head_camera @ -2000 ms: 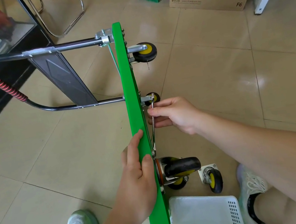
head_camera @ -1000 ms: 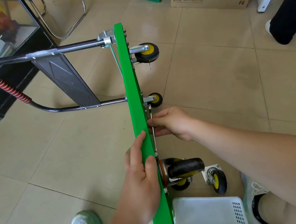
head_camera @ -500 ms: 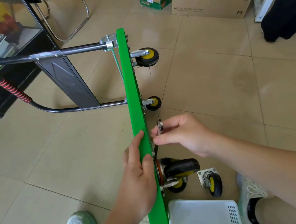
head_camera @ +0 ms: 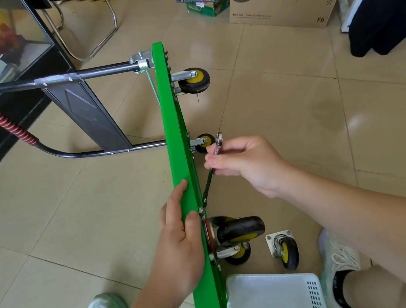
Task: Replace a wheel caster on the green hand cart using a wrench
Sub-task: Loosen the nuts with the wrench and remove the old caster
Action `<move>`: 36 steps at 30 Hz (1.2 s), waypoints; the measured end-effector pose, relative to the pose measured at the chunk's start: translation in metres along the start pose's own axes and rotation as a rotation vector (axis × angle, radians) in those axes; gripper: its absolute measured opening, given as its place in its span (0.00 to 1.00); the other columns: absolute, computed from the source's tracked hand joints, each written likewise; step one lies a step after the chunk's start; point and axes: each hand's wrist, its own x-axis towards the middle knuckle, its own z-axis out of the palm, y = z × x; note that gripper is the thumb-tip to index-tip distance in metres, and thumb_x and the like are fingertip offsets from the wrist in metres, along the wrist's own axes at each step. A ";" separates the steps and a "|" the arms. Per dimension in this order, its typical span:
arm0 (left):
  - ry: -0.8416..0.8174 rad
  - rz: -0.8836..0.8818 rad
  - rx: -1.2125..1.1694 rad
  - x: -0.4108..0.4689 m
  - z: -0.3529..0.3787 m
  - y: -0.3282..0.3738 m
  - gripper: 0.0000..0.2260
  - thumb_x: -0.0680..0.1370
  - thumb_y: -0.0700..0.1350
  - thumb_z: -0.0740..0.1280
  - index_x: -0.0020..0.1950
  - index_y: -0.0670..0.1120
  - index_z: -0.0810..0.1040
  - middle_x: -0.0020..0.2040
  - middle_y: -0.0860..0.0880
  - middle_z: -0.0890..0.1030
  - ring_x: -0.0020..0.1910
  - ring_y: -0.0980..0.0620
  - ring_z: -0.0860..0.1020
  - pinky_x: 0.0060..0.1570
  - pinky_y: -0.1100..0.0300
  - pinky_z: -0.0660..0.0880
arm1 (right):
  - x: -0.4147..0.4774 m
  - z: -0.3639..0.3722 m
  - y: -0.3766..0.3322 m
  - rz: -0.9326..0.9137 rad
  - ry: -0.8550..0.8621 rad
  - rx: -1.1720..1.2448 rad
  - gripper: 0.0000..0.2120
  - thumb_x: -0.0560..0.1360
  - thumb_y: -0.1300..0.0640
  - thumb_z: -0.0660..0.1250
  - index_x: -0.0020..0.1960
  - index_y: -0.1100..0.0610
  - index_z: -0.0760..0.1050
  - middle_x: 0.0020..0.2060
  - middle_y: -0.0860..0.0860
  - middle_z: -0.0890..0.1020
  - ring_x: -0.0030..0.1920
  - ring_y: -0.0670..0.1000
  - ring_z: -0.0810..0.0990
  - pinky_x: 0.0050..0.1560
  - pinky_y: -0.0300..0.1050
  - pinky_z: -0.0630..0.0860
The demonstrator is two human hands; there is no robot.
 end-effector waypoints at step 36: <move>-0.007 0.010 -0.027 0.001 0.000 0.000 0.23 0.87 0.43 0.55 0.69 0.72 0.58 0.68 0.63 0.65 0.61 0.83 0.62 0.55 0.87 0.55 | 0.017 0.017 0.019 0.134 -0.088 -0.010 0.08 0.72 0.66 0.75 0.49 0.56 0.84 0.46 0.51 0.88 0.49 0.49 0.86 0.52 0.43 0.82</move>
